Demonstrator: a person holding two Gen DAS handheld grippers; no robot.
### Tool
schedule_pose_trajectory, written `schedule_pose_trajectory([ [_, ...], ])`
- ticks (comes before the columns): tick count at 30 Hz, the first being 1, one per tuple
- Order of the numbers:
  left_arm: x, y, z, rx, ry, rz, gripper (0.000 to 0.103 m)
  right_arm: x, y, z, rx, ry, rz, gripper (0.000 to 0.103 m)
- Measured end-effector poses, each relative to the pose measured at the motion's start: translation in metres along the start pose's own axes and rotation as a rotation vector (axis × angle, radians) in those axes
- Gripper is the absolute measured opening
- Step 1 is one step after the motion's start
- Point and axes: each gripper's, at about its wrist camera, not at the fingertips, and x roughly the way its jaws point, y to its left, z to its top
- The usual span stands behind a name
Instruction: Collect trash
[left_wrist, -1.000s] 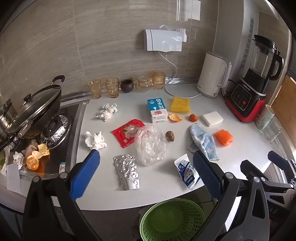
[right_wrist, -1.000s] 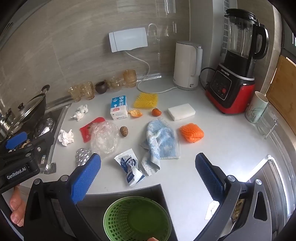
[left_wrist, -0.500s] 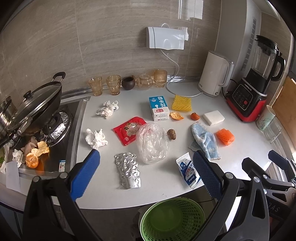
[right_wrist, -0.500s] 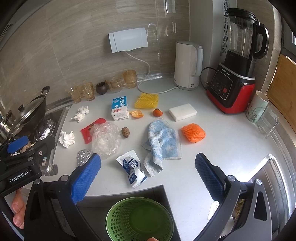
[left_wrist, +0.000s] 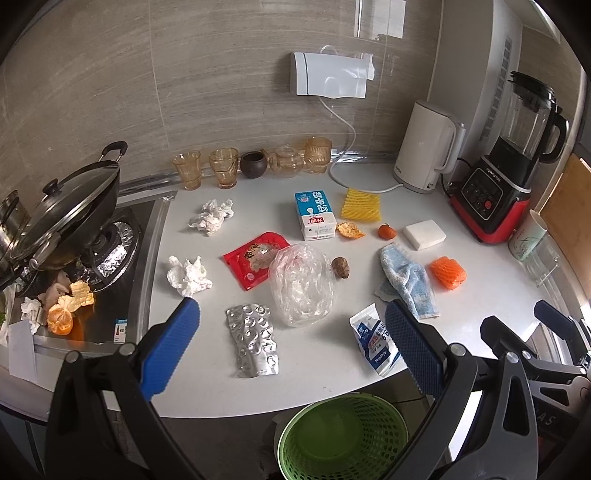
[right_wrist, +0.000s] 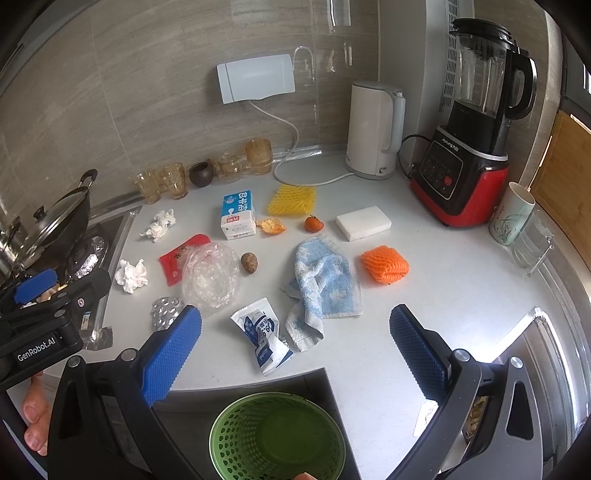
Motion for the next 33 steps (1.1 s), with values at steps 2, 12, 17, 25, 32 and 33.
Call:
schedule_pose_trajectory([
  [2,0.001,0.0,0.0,-0.001,0.003,-0.002,0.097,0.001,0.001,0.0,-0.002,0.002,0.0,0.101],
  [12,0.002,0.002,0.0,-0.004,0.007,-0.007,0.097,0.002,0.006,-0.002,-0.005,0.008,0.0,0.101],
  [17,0.003,0.003,-0.001,-0.004,0.008,-0.008,0.097,0.004,0.009,-0.003,-0.003,0.011,0.006,0.101],
  [25,0.005,0.004,-0.006,-0.004,0.012,-0.011,0.097,0.007,0.011,-0.005,-0.003,0.019,0.015,0.101],
  [32,0.006,0.005,-0.006,-0.005,0.013,-0.012,0.097,0.007,0.011,-0.004,-0.003,0.021,0.018,0.101],
  [33,0.006,0.006,-0.005,-0.005,0.014,-0.013,0.097,0.007,0.011,-0.004,-0.003,0.022,0.018,0.101],
])
